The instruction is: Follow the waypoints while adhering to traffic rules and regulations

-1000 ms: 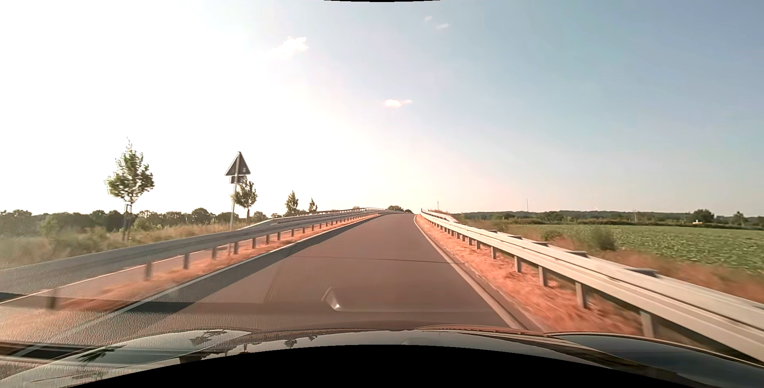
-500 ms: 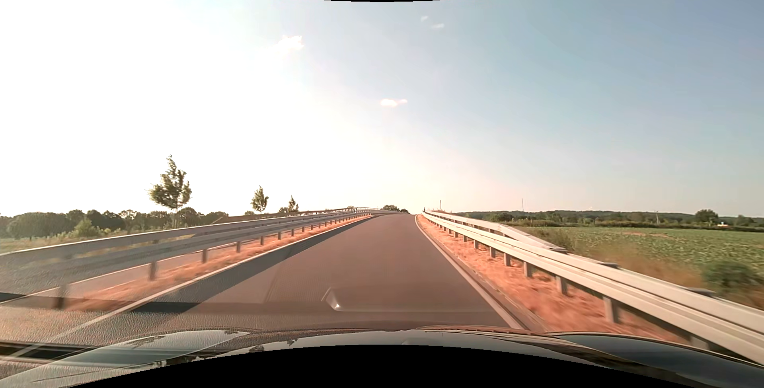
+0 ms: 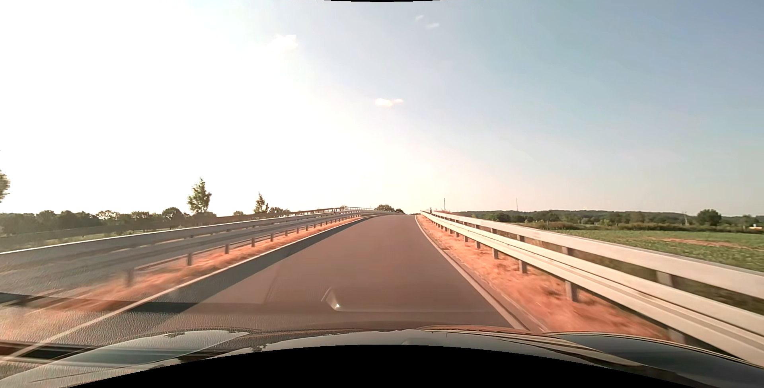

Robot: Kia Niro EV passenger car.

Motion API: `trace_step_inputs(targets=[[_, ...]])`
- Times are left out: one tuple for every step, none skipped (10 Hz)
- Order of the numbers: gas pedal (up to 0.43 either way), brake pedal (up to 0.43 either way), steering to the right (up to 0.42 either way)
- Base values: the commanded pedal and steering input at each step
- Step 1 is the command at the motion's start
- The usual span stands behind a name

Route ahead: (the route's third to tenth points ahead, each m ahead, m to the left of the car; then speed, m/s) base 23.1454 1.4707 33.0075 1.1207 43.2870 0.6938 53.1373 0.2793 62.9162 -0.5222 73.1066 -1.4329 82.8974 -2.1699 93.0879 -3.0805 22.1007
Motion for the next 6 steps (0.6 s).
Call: trace_step_inputs(targets=[[0.843, 0.000, 0.006], [0.843, 0.000, 0.006], [0.843, 0.000, 0.006], [0.843, 0.000, 0.006], [0.843, 0.000, 0.009], [0.831, 0.000, 0.011]])
